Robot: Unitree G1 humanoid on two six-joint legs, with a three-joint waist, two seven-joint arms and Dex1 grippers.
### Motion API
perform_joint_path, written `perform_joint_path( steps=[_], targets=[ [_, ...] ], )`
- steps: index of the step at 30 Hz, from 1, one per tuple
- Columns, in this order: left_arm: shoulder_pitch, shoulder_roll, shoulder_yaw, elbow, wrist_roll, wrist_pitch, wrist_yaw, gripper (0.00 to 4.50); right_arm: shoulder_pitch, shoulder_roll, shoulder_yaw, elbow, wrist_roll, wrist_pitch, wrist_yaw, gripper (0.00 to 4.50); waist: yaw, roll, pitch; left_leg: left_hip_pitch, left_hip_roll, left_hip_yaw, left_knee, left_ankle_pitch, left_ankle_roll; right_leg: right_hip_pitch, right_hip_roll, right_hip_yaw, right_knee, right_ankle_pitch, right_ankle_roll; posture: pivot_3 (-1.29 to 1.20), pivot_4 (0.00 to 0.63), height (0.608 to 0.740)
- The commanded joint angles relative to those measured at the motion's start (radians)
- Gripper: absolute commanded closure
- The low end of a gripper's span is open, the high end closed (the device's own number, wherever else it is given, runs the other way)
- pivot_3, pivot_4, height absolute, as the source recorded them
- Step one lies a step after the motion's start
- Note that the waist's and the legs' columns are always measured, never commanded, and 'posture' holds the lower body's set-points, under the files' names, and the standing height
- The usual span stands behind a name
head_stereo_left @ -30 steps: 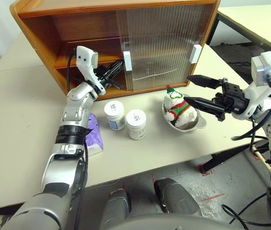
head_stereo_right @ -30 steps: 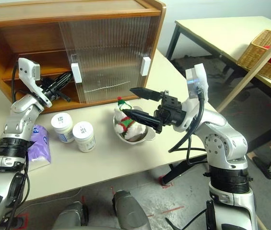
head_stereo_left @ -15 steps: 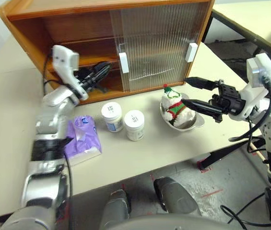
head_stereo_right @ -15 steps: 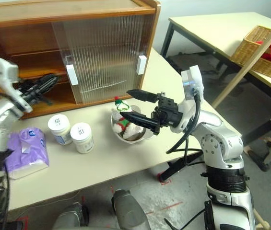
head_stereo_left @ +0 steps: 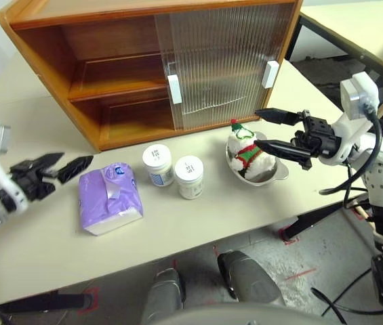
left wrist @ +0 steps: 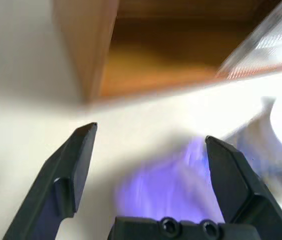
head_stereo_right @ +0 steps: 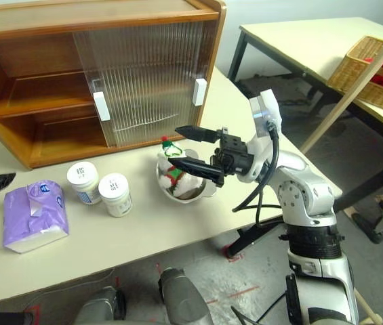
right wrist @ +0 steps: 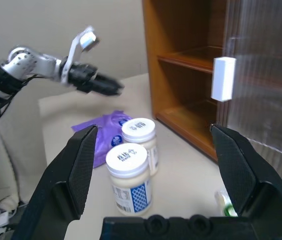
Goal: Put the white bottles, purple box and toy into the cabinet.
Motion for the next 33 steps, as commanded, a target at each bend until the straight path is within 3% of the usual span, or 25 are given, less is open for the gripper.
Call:
perform_joint_path(
  steps=[1,7,17,25,29,31,33],
  targets=[
    [0.067,-0.005,0.03,-0.039,-0.031,0.093,0.02,0.01,-0.006,-0.002,0.008,0.004,-0.012,-0.01,0.014,0.0,0.008,0.002,-0.002,0.0,0.001,-0.001,-0.001,0.0,-0.001,-0.001,0.001,0.0,0.0,0.0,-0.001,-0.2,0.076,0.74],
    [0.113,-0.033,-0.015,-0.043,-0.034,0.146,0.059,0.01,-0.003,-0.005,0.007,-0.001,-0.015,-0.01,0.015,0.0,0.02,0.008,-0.009,0.0,0.001,-0.001,-0.006,0.0,-0.005,-0.001,0.001,0.0,0.003,-0.001,-0.003,-0.21,0.077,0.74],
    [-0.024,-0.175,-0.131,0.085,0.016,0.134,0.199,0.01,0.014,0.008,-0.001,-0.031,-0.007,-0.011,-0.021,0.0,0.023,0.008,-0.013,0.004,0.001,0.0,-0.011,0.003,-0.008,-0.002,0.002,0.001,0.011,-0.004,-0.007,-0.23,0.074,0.74],
    [-0.046,-0.194,-0.128,0.129,0.009,0.141,0.201,2.67,0.015,0.008,-0.004,-0.043,-0.007,-0.014,-0.033,0.0,0.015,0.005,-0.018,0.006,0.001,0.001,-0.011,0.006,-0.008,-0.001,0.002,0.001,0.013,-0.009,0.002,-0.25,0.073,0.74],
    [-0.082,-0.228,-0.019,0.142,-0.059,0.123,0.203,4.0,0.011,0.018,0.004,-0.041,-0.013,-0.024,-0.039,0.0,0.013,0.005,-0.02,0.006,0.001,0.0,-0.011,0.006,-0.008,-0.001,0.002,0.001,0.014,-0.009,0.002,-0.24,0.071,0.74],
    [-0.109,-0.25,0.036,0.142,-0.105,0.125,0.218,4.41,0.012,0.02,0.007,-0.039,-0.014,-0.027,-0.039,0.0,0.013,0.004,-0.021,0.006,0.001,-0.001,-0.011,0.006,-0.008,-0.001,0.002,0.0,0.014,-0.009,0.002,-0.23,0.071,0.74],
    [-0.149,-0.277,0.1,0.14,-0.177,0.147,0.25,4.42,0.011,0.023,0.011,-0.034,-0.017,-0.032,-0.038,0.0,0.015,0.003,-0.021,0.006,0.001,-0.001,-0.011,0.006,-0.008,-0.001,0.002,0.0,0.014,-0.009,0.002,-0.23,0.071,0.74]
  ],
)
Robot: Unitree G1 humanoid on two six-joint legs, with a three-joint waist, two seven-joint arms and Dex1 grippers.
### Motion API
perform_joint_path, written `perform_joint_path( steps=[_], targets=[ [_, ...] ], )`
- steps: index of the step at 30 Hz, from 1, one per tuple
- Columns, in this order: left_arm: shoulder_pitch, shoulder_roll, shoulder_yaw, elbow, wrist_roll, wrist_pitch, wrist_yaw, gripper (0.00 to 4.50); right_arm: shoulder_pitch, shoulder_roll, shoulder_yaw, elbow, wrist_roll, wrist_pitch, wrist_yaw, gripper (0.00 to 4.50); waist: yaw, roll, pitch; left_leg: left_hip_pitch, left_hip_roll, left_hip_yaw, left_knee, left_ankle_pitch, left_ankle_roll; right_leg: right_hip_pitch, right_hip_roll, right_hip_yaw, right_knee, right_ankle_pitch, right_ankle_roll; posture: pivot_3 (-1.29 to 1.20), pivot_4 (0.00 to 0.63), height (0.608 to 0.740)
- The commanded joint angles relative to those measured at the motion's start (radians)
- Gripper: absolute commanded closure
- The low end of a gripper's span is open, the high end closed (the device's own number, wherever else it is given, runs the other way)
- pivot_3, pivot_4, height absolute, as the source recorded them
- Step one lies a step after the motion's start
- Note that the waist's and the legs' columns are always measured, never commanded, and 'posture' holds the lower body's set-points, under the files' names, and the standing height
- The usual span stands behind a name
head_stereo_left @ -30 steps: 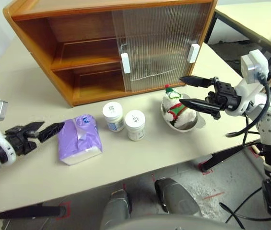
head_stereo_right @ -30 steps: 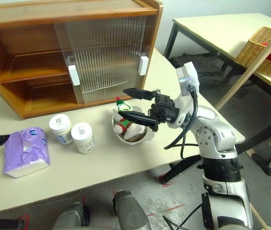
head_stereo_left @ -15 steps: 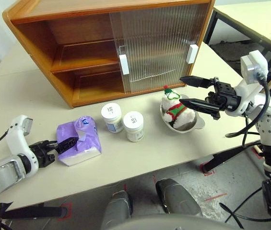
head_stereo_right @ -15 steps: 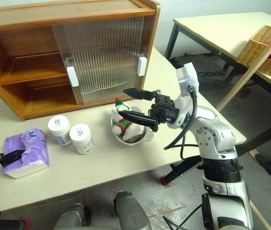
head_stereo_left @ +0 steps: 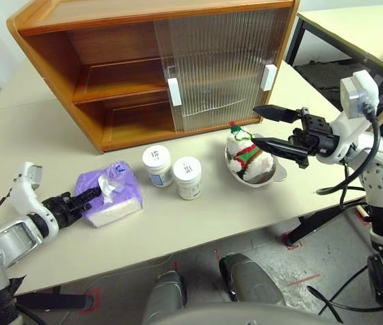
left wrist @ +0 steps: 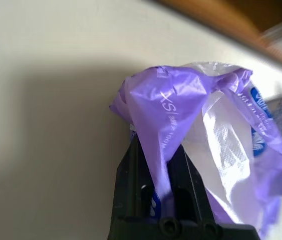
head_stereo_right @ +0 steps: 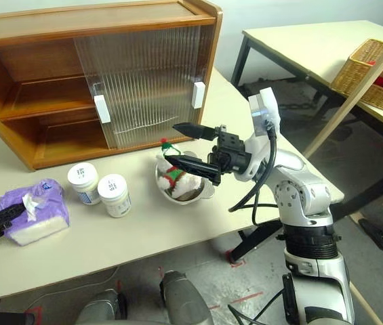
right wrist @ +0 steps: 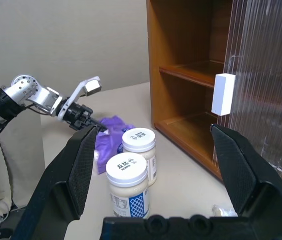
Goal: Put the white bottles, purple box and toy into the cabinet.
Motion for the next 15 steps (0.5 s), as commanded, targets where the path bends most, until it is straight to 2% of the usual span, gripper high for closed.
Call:
perform_joint_path(
  steps=[1,9,15],
  targets=[
    [-0.058,-0.032,0.112,-0.002,-0.119,0.027,0.056,4.42,-0.001,0.004,0.014,-0.006,-0.018,-0.014,0.004,0.0,0.002,0.0,0.0,0.0,0.0,0.0,0.0,0.0,0.0,0.0,0.0,0.0,0.0,0.0,0.0,-0.22,0.071,0.74],
    [-0.192,-0.07,0.183,-0.021,-0.377,-0.002,0.257,4.42,-0.02,0.015,0.012,0.001,-0.011,-0.008,0.01,0.0,0.016,-0.001,0.0,0.0,0.0,0.003,0.0,0.001,0.0,0.001,0.0,0.0,0.0,-0.001,0.001,-0.2,0.072,0.74],
    [-0.29,-0.109,0.087,-0.046,-0.507,-0.102,0.448,4.42,-0.036,0.022,0.015,0.012,-0.014,-0.007,0.014,0.0,0.033,-0.003,0.001,0.009,-0.004,0.005,0.001,0.001,0.0,0.01,0.0,0.0,0.0,-0.001,0.001,-0.19,0.07,0.74]
  ],
)
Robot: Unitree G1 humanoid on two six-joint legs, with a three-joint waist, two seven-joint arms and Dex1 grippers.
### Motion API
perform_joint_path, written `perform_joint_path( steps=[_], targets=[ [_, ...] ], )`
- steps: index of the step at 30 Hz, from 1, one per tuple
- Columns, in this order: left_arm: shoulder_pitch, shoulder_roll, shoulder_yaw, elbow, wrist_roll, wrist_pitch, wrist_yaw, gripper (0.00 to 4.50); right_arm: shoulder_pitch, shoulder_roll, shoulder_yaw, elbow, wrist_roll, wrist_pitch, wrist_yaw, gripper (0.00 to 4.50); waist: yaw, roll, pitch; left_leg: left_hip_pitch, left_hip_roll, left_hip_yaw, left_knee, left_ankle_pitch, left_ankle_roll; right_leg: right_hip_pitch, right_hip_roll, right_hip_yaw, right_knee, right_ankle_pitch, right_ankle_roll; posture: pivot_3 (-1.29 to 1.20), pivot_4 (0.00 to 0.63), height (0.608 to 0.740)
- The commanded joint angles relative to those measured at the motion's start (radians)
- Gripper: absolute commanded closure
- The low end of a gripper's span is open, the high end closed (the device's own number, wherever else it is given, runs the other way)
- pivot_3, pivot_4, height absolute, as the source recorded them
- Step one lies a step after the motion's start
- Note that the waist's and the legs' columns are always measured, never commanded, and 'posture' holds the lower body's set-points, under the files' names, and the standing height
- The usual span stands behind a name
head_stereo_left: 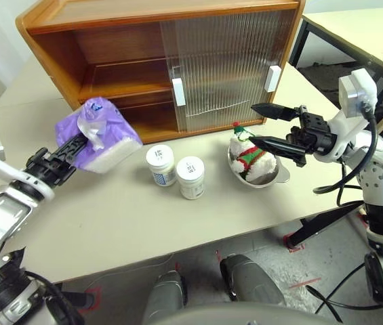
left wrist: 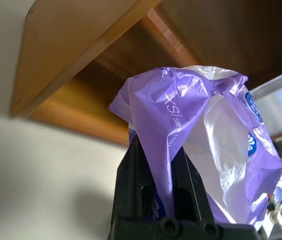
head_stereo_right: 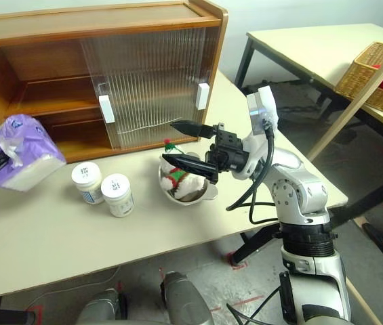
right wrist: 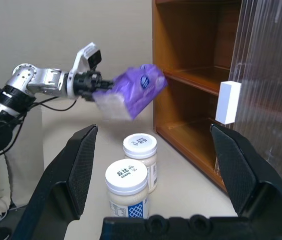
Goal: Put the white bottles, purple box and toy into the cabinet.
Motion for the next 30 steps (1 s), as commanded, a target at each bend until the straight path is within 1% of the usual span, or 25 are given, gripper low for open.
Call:
perform_joint_path(
  steps=[1,3,5,10,15,19,24,30],
  targets=[
    [-0.062,-0.012,-0.069,-0.013,-0.058,-0.074,0.105,4.42,-0.023,0.011,0.012,0.001,0.003,0.003,0.003,0.0,0.008,-0.002,0.001,0.002,0.0,0.0,0.0,0.0,0.0,0.002,0.0,0.0,0.0,0.0,0.0,-0.19,0.07,0.74],
    [-0.123,-0.019,-0.122,-0.007,-0.072,-0.115,0.161,4.42,-0.028,0.021,0.02,-0.002,0.002,0.004,0.001,0.0,0.015,-0.003,0.002,0.007,-0.001,0.001,0.0,0.0,0.0,0.007,0.001,0.0,0.0,0.0,0.0,-0.2,0.067,0.74],
    [-0.163,-0.02,-0.169,-0.01,-0.079,-0.143,0.205,4.42,-0.029,0.027,0.024,-0.007,0.0,0.006,-0.001,0.0,0.018,-0.003,0.002,0.009,-0.002,0.001,0.001,0.0,0.0,0.009,0.002,0.0,-0.001,0.0,0.0,-0.2,0.064,0.74],
    [-0.184,-0.016,-0.246,-0.015,-0.057,-0.22,0.275,4.42,-0.02,0.027,0.016,-0.022,0.008,0.007,-0.009,0.0,0.02,-0.003,0.002,0.009,-0.002,0.001,0.001,-0.001,-0.001,0.01,0.002,0.0,-0.001,0.0,0.0,-0.21,0.061,0.74],
    [-0.242,-0.039,-0.295,0.015,0.037,-0.346,0.32,4.42,-0.019,0.038,0.021,-0.032,0.015,0.009,-0.022,0.0,0.021,-0.004,0.002,0.008,-0.001,0.005,0.001,-0.002,-0.002,0.01,0.009,-0.001,-0.002,0.0,0.0,-0.21,0.061,0.74],
    [-0.325,-0.114,-0.355,0.062,0.156,-0.468,0.329,4.42,-0.018,0.05,0.032,-0.033,0.012,0.007,-0.022,0.0,0.027,-0.004,0.002,0.008,-0.001,0.004,0.003,-0.002,-0.002,0.011,0.009,-0.001,-0.003,0.0,0.0,-0.21,0.065,0.74],
    [-0.383,-0.167,-0.382,0.112,0.233,-0.554,0.339,4.42,-0.017,0.052,0.029,-0.036,0.013,0.008,-0.023,0.0,0.026,-0.006,0.003,0.008,-0.002,0.005,0.006,-0.002,-0.001,0.013,0.009,-0.001,-0.003,-0.001,0.001,-0.22,0.065,0.74],
    [-0.425,-0.186,-0.395,0.192,0.318,-0.621,0.333,4.42,-0.011,0.064,0.018,-0.042,0.018,-0.003,-0.046,0.0,0.023,-0.006,0.003,0.008,-0.001,0.004,0.006,-0.002,-0.001,0.013,0.011,-0.002,-0.003,-0.001,0.001,-0.22,0.066,0.74]
  ],
)
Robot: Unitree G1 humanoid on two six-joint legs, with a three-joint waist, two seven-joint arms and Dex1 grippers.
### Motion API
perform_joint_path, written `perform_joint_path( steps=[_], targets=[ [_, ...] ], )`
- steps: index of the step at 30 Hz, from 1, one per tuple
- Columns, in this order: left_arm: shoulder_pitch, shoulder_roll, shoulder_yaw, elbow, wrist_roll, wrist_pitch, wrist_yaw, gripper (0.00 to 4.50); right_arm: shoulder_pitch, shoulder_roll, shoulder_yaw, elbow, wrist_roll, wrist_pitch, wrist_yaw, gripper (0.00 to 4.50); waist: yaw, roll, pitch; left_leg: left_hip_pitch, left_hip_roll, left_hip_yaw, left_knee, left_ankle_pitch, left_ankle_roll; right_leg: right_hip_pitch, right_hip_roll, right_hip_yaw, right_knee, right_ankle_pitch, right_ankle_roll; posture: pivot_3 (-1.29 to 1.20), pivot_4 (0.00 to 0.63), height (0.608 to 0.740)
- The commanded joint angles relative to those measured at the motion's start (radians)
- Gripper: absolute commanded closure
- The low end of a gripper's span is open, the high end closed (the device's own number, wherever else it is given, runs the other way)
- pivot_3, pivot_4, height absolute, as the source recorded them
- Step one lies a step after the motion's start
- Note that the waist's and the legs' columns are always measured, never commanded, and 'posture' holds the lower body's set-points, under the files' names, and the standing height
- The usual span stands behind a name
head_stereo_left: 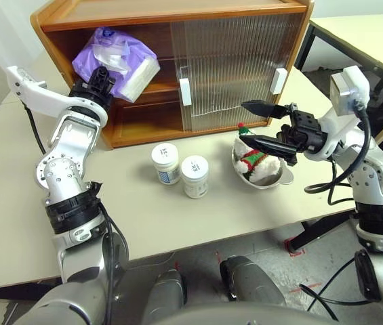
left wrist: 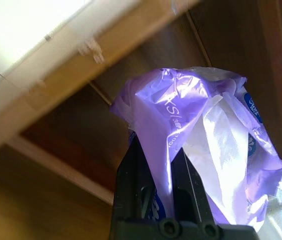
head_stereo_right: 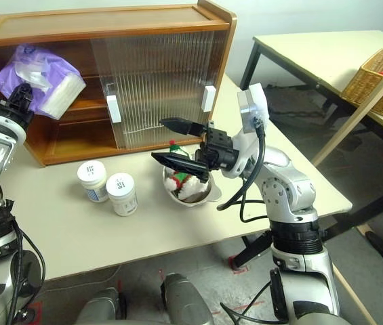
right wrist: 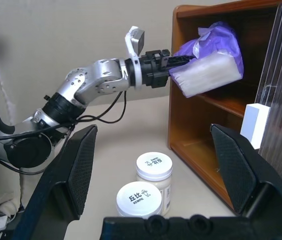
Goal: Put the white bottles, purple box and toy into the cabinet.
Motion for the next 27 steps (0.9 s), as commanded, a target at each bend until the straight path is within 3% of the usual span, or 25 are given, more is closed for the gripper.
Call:
perform_joint_path(
  steps=[1,11,20,27],
  targets=[
    [-0.027,-0.016,-0.006,0.06,0.057,-0.05,-0.005,4.42,0.012,0.011,-0.005,-0.016,-0.006,-0.013,-0.019,0.0,0.0,0.0,0.0,0.0,0.0,0.0,0.0,0.0,0.0,0.0,0.0,0.0,0.0,0.0,0.0,-0.22,0.065,0.74],
    [-0.096,-0.075,-0.027,0.182,0.151,-0.142,-0.071,4.42,0.023,0.056,0.024,-0.038,-0.037,-0.029,-0.084,0.0,0.0,-0.001,0.001,-0.001,0.0,0.0,0.0,-0.001,0.001,0.0,0.0,-0.001,-0.002,0.0,0.001,-0.23,0.058,0.74],
    [-0.165,-0.096,-0.023,0.291,0.207,-0.185,-0.079,4.42,0.028,0.028,0.011,-0.028,-0.047,-0.037,-0.068,0.0,-0.004,-0.001,0.001,-0.002,0.0,0.001,0.001,-0.002,0.002,0.002,0.001,-0.002,-0.006,0.001,0.004,-0.24,0.057,0.74],
    [-0.165,-0.118,-0.029,0.239,0.187,-0.168,-0.117,2.07,0.031,0.013,0.016,-0.025,-0.038,-0.023,-0.056,0.0,-0.006,-0.001,0.001,-0.002,0.0,0.002,0.002,-0.003,0.005,0.004,0.001,-0.002,-0.011,0.002,0.006,-0.24,0.058,0.74]
  ],
)
